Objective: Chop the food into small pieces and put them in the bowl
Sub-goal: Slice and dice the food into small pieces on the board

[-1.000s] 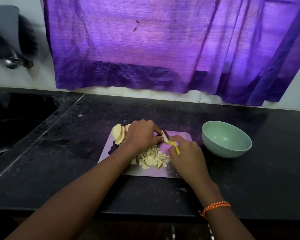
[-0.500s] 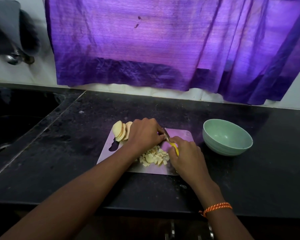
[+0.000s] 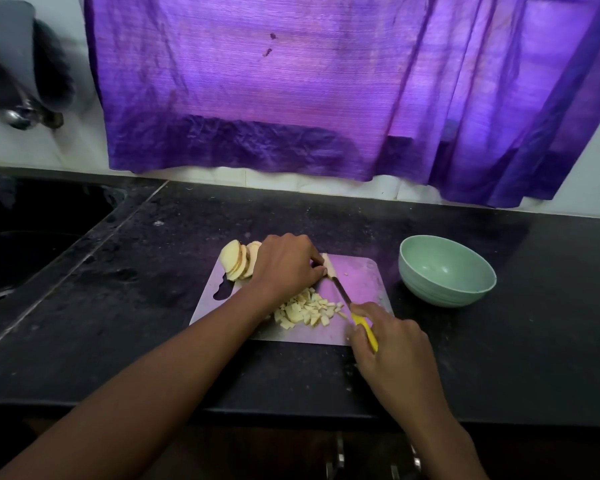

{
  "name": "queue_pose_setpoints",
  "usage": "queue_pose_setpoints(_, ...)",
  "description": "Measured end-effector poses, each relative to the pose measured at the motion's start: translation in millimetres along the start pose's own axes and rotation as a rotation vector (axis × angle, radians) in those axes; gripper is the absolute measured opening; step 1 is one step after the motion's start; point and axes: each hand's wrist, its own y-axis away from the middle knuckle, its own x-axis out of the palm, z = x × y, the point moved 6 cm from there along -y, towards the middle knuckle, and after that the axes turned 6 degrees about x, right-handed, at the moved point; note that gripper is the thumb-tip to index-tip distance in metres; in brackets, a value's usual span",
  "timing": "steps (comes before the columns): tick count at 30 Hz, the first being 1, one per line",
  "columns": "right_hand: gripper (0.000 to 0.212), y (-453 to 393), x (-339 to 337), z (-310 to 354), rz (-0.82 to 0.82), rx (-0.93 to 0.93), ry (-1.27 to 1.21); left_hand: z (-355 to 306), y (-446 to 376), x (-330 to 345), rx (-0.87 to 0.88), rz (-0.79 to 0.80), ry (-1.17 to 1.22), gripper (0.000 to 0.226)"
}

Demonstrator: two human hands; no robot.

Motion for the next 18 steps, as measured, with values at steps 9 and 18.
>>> queue_pose_setpoints(9,0.044,-30,-6,-3,-0.119,0.113,-0.075,-8,-3,2,0.187,0.081,0.186,0.036)
queue_pose_setpoints(18,0.052,-38,3,-7,-0.089,0.153,-0.061,-4,-9,2,0.223,0.103,0.103,0.024)
